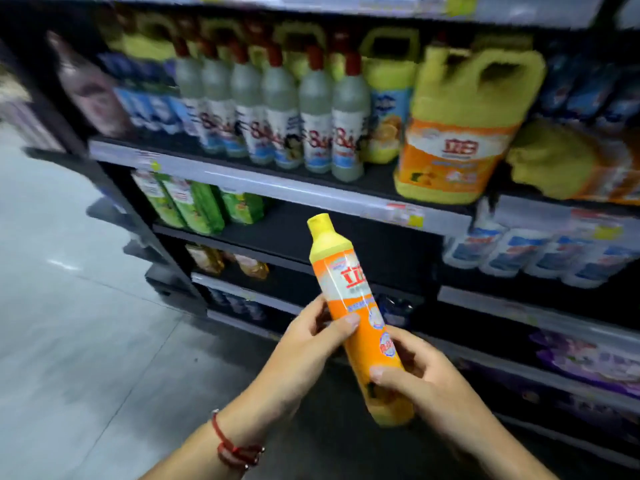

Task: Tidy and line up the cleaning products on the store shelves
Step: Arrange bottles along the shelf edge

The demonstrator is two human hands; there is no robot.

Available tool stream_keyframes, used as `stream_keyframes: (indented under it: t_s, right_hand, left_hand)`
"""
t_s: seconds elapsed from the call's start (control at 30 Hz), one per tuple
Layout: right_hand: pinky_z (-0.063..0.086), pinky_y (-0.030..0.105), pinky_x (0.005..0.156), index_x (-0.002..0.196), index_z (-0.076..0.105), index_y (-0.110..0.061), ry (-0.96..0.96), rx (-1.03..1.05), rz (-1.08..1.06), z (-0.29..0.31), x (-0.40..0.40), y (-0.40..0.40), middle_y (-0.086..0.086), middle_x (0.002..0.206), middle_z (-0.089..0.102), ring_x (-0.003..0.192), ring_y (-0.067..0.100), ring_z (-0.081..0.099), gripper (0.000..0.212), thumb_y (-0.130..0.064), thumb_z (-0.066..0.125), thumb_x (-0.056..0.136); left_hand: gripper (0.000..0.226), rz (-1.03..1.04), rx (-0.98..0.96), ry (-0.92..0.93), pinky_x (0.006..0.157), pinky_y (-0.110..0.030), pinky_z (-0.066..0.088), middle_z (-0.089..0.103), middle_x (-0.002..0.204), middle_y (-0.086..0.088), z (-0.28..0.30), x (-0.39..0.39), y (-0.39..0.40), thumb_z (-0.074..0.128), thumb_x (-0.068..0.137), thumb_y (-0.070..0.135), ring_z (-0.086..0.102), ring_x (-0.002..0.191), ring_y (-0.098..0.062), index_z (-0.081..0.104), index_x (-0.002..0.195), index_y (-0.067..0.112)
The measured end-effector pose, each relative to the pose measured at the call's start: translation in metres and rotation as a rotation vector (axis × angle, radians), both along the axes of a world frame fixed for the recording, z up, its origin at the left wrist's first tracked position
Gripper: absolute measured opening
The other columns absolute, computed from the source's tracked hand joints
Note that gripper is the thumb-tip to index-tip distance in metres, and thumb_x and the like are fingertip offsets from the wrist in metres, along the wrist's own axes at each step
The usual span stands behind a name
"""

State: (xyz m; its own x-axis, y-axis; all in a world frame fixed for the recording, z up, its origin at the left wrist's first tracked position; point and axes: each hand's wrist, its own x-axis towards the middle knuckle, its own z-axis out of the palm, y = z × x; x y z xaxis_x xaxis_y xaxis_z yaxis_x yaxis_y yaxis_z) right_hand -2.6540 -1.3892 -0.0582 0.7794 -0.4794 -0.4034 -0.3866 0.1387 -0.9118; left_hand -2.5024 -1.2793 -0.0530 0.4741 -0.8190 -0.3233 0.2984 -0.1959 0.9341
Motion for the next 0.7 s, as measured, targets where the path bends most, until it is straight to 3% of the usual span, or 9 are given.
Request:
stream_keyframes:
  t_s: [0.17,0.23,0.37,0.5,0.63,0.7]
  right_hand:
    - [0.058,0.028,0.083,0.125,0.062,-0.046,-0.087,-0.271,0.035,0.044,0.088,0.023,-0.017,0.116,0.068,0.099,0.003,0.069,0.081,-0.058,0.085,0.048]
    - [0.056,0.019,0.079,0.124,0.062,-0.048,-0.135,-0.384,0.081,0.062,0.116,0.026,-0.02,0.114,0.066,0.099,0.0,0.066,0.076,-0.051,0.092,0.054]
    - [0.045,0.006,0.08,0.124,0.064,-0.043,-0.275,-0.567,0.155,0.095,0.171,0.025,-0.021,0.109,0.065,0.1,-0.004,0.064,0.068,-0.029,0.093,0.064]
    - [0.046,0.008,0.081,0.126,0.059,-0.048,-0.41,-0.672,0.18,0.127,0.228,0.015,-0.026,0.112,0.059,0.103,-0.005,0.061,0.067,-0.029,0.091,0.07]
    - [0.053,0.015,0.079,0.127,0.051,-0.055,-0.547,-0.686,0.23,0.17,0.294,-0.003,-0.029,0.115,0.054,0.104,-0.005,0.059,0.063,-0.034,0.08,0.075]
    - [0.057,0.018,0.078,0.131,0.048,-0.055,-0.594,-0.695,0.258,0.194,0.327,-0.013,-0.028,0.118,0.052,0.104,-0.01,0.056,0.066,-0.03,0.081,0.079]
  left_hand:
    - [0.047,0.039,-0.051,0.11,0.075,-0.033,0.057,0.075,0.113,-0.01,0.046,0.08,0.047,0.065,0.088,0.041,0.073,0.098,-0.025,0.057,0.128,0.017]
    - [0.047,0.05,-0.072,0.085,0.073,-0.033,0.058,0.075,0.112,-0.012,0.061,0.105,0.058,0.067,0.089,0.039,0.073,0.095,-0.026,0.055,0.127,0.014]
    - [0.053,0.195,-0.139,-0.022,0.077,-0.041,0.061,0.075,0.109,-0.015,0.09,0.147,0.063,0.075,0.082,0.034,0.074,0.093,-0.03,0.054,0.125,0.011]
    - [0.054,0.347,-0.243,-0.14,0.089,-0.058,0.057,0.074,0.11,-0.017,0.129,0.191,0.056,0.075,0.08,0.037,0.072,0.1,-0.037,0.056,0.122,0.007]
    - [0.054,0.419,-0.336,-0.377,0.079,-0.042,0.061,0.077,0.102,-0.009,0.181,0.249,0.045,0.071,0.072,0.045,0.074,0.094,-0.034,0.06,0.115,0.014]
    - [0.054,0.459,-0.396,-0.46,0.077,-0.041,0.062,0.077,0.101,-0.007,0.208,0.278,0.038,0.072,0.071,0.044,0.075,0.092,-0.031,0.059,0.116,0.017]
